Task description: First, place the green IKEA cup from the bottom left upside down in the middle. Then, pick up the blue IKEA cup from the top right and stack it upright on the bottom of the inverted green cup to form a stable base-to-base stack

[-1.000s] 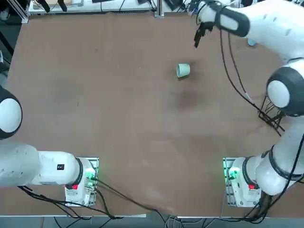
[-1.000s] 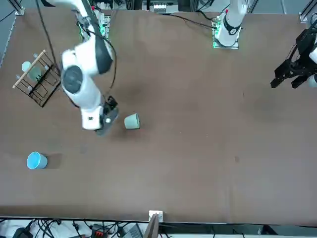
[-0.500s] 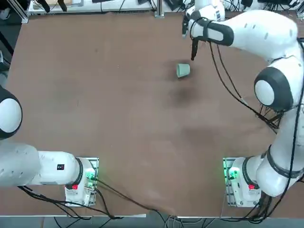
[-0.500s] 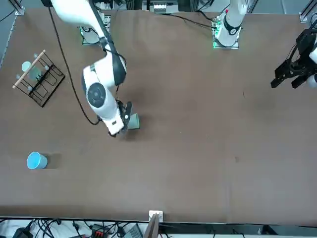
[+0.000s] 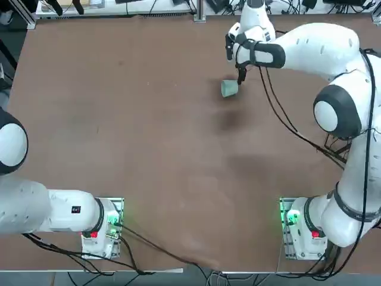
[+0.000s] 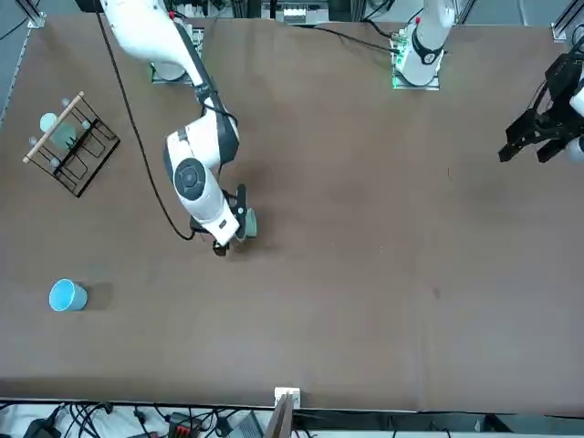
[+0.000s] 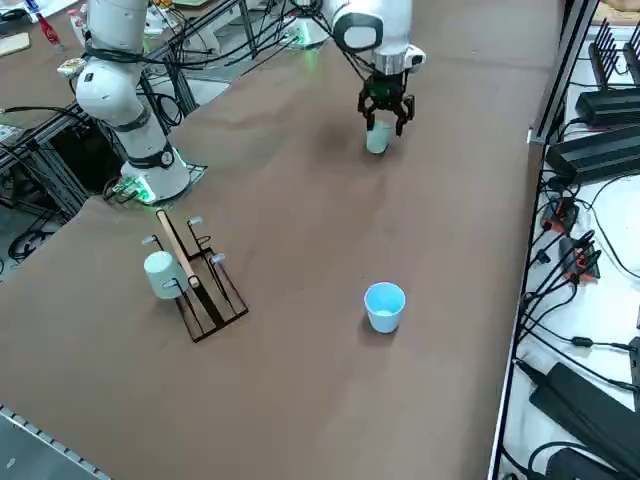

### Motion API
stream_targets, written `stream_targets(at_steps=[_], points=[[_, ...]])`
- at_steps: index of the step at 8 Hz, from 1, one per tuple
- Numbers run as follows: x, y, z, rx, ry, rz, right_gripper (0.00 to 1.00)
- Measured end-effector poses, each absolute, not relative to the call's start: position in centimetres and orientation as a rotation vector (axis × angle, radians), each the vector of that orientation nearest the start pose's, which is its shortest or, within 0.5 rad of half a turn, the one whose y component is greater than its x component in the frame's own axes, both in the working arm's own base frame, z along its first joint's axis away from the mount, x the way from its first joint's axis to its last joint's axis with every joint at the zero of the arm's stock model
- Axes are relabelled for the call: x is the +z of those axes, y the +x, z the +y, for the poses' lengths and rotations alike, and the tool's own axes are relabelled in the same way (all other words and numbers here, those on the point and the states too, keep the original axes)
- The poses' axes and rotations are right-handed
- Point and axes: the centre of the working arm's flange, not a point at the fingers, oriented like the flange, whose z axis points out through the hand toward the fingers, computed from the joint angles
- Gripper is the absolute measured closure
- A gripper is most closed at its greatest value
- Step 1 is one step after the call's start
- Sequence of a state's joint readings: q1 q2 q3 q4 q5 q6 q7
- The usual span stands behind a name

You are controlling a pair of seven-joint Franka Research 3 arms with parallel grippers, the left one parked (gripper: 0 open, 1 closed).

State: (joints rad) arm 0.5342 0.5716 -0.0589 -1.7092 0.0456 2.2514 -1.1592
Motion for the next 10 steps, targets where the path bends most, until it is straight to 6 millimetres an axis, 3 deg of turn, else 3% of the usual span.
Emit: stream_targets(at_steps=[4, 8, 10], points=[[23.5, 58.4, 32.8, -0.016, 2.106, 2.354, 0.0], [21.1, 57.6, 32.8, -0.023, 2.063, 2.393, 0.0], [20.3, 57.0, 32.9, -0.029, 2.052, 2.403, 0.05]])
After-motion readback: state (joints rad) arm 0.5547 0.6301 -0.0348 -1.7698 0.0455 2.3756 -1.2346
